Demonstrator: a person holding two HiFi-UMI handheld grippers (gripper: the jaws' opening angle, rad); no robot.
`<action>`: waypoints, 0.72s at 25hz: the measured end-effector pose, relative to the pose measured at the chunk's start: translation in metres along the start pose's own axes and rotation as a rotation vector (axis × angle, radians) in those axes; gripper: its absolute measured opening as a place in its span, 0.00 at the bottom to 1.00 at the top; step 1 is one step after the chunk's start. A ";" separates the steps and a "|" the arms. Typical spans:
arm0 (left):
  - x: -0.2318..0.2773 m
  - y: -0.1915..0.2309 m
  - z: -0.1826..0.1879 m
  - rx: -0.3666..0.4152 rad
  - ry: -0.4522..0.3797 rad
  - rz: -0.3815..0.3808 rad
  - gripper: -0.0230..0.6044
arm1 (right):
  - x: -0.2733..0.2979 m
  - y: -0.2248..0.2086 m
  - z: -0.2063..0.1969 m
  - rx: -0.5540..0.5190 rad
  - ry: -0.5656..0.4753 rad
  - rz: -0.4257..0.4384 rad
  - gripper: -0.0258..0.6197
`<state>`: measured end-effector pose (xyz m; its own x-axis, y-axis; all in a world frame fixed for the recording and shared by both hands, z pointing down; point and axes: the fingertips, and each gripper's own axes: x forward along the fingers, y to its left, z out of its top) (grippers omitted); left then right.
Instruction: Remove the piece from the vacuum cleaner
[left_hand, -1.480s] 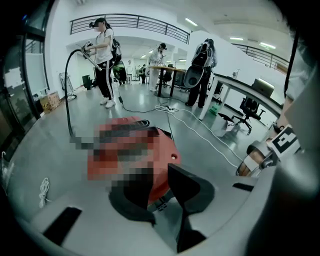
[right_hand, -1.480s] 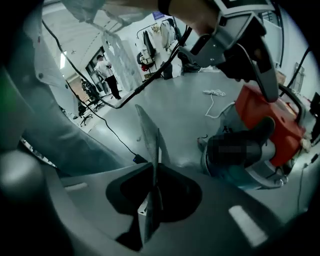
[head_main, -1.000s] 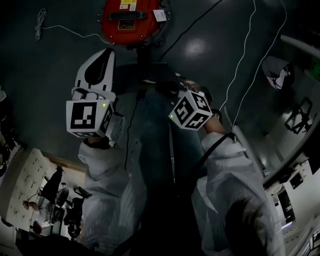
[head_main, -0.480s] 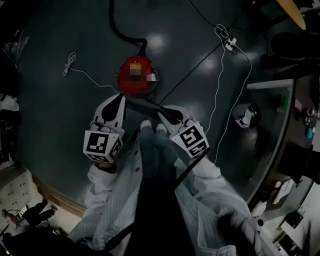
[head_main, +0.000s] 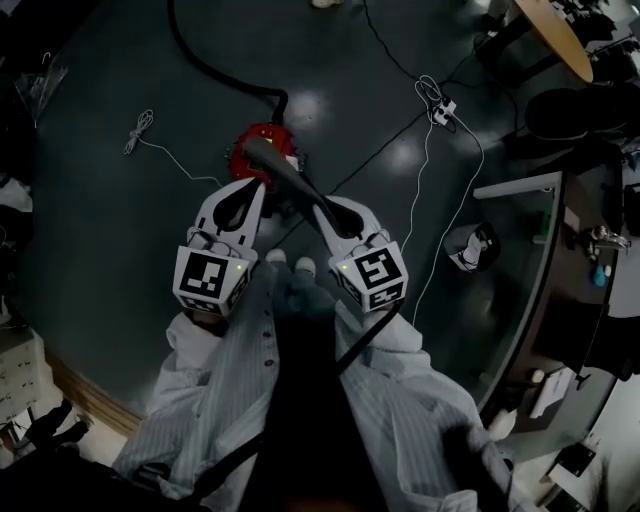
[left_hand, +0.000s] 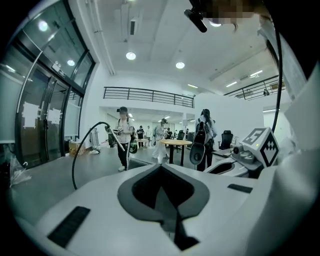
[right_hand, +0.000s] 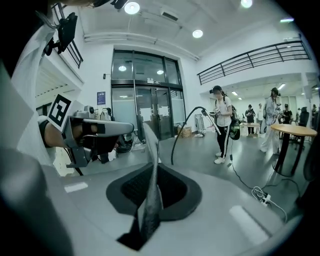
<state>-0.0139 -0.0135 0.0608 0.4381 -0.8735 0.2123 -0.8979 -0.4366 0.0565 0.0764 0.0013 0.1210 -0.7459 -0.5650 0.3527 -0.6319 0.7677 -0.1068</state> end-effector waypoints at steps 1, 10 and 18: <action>-0.001 -0.002 0.002 0.009 -0.008 -0.003 0.04 | -0.001 0.000 0.003 -0.008 -0.004 -0.002 0.09; -0.005 -0.007 0.016 0.034 -0.014 0.022 0.04 | -0.012 0.001 0.020 -0.029 -0.025 0.024 0.09; -0.014 -0.001 0.012 0.018 0.001 0.034 0.04 | -0.009 0.012 0.024 -0.044 -0.006 0.045 0.09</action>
<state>-0.0186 -0.0040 0.0461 0.4075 -0.8876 0.2147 -0.9112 -0.4107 0.0319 0.0704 0.0079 0.0948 -0.7750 -0.5309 0.3429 -0.5877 0.8049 -0.0819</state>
